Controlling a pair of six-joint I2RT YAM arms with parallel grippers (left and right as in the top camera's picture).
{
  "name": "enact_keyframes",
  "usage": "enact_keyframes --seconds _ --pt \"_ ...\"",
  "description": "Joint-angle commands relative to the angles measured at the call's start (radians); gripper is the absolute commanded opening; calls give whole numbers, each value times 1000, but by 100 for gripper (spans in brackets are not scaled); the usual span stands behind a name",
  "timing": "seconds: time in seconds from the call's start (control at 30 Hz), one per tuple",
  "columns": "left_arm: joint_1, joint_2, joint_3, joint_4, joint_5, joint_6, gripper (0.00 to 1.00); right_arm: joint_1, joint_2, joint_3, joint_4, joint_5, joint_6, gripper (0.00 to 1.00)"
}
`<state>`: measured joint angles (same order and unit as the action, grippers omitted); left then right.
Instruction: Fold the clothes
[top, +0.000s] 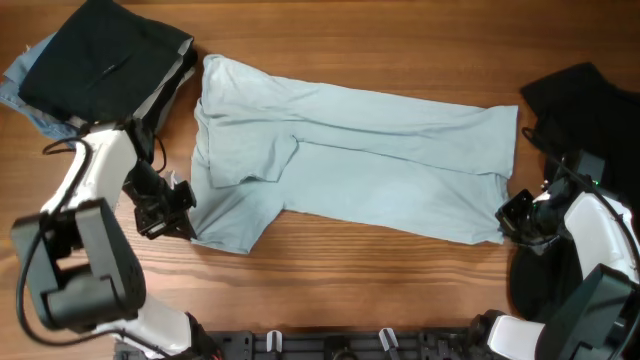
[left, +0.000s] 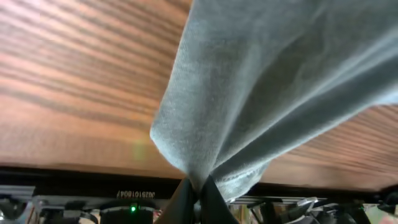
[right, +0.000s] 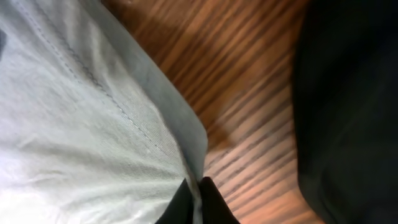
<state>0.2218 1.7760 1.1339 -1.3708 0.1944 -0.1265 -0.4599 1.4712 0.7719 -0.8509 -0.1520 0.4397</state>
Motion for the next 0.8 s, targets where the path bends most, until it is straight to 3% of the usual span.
enact_keyframes --seconds 0.0,0.03,0.1,0.13,0.17,0.33,0.4,0.47,0.6,0.77 --pt "-1 -98 -5 -17 -18 -37 4 -3 -16 22 -6 42 -49 35" --pt "-1 -116 -5 -20 -21 -40 6 -4 -16 31 -8 41 -63 51" --pt "-1 -130 -5 -31 -10 -51 30 -4 -16 61 -24 41 -66 58" --pt "-1 -130 -5 -38 0 -51 56 -4 -16 80 -34 41 -66 59" --pt "-1 -130 -5 -45 11 -50 59 -4 -16 108 -46 40 -67 59" --pt "-1 -130 -5 53 44 -39 57 -3 -16 204 -62 -68 -119 61" --pt "-5 -130 -5 207 84 -39 45 -3 -16 206 -26 -169 -163 62" --pt "-21 -123 -5 351 85 -34 40 -3 -16 206 -21 -209 -177 62" --pt "-72 -82 -5 508 85 -35 40 -3 -16 206 -31 -216 -188 63" --pt "-133 -2 -5 542 78 10 42 -3 -16 206 -36 -215 -204 62"
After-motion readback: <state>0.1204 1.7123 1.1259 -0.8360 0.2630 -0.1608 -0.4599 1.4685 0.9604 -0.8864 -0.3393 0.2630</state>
